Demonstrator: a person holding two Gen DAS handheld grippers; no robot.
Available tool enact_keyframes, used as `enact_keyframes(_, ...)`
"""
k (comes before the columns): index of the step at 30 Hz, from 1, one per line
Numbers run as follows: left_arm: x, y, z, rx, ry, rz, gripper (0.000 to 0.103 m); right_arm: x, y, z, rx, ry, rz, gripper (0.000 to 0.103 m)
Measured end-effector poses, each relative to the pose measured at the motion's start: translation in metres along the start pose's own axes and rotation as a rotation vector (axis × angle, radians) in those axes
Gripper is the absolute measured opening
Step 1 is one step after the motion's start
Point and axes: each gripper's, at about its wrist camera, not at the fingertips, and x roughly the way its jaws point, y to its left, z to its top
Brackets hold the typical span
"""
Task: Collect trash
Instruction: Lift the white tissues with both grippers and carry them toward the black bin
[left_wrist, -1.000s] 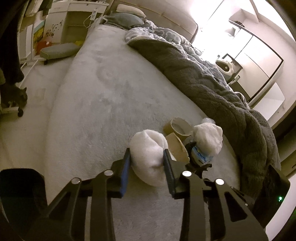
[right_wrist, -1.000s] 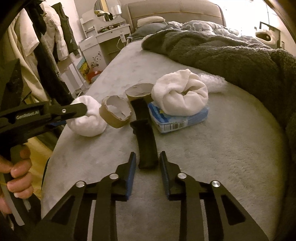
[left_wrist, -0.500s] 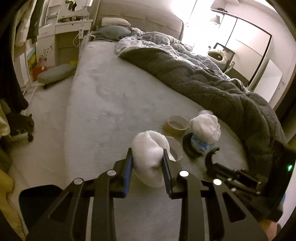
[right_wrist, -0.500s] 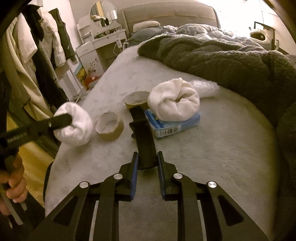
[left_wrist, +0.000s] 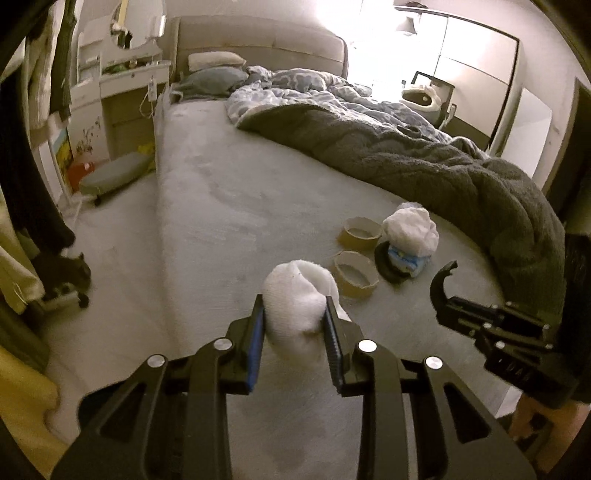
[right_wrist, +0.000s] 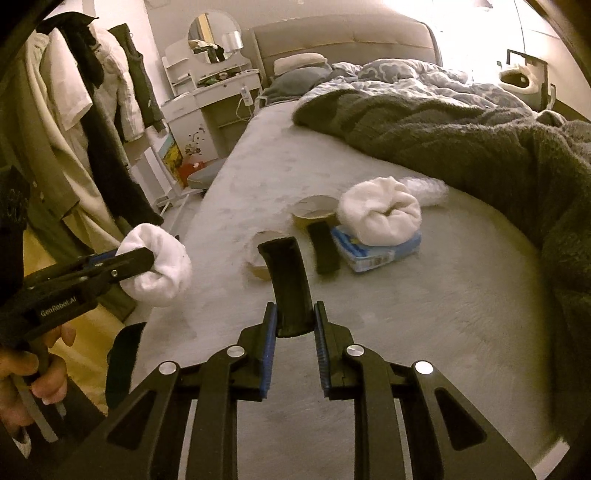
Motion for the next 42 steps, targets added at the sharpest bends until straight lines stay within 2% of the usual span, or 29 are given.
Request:
enact_keyframes(6, -0.015, 0.013, -0.009, 0.066, -0.016, 0.065, 0.032, -0.004, 0.025, -0.003, -0.022, 0.001, 0.007, 0.02)
enact_keyframes(14, -0.022, 0.05, -0.027, 0.0, 0.018, 0.079, 0.032, -0.012, 0.052, -0.006, -0.018, -0.02, 0.04, 0.02)
enact_keyframes(23, -0.041, 0.071, -0.045, 0.022, 0.016, 0.13, 0.032, -0.011, 0.087, -0.014, -0.042, -0.01, 0.073, 0.02)
enact_keyframes(42, -0.053, 0.128, -0.068, -0.032, 0.045, 0.185, 0.031, 0.013, 0.154, -0.022, -0.142, 0.041, 0.143, 0.02)
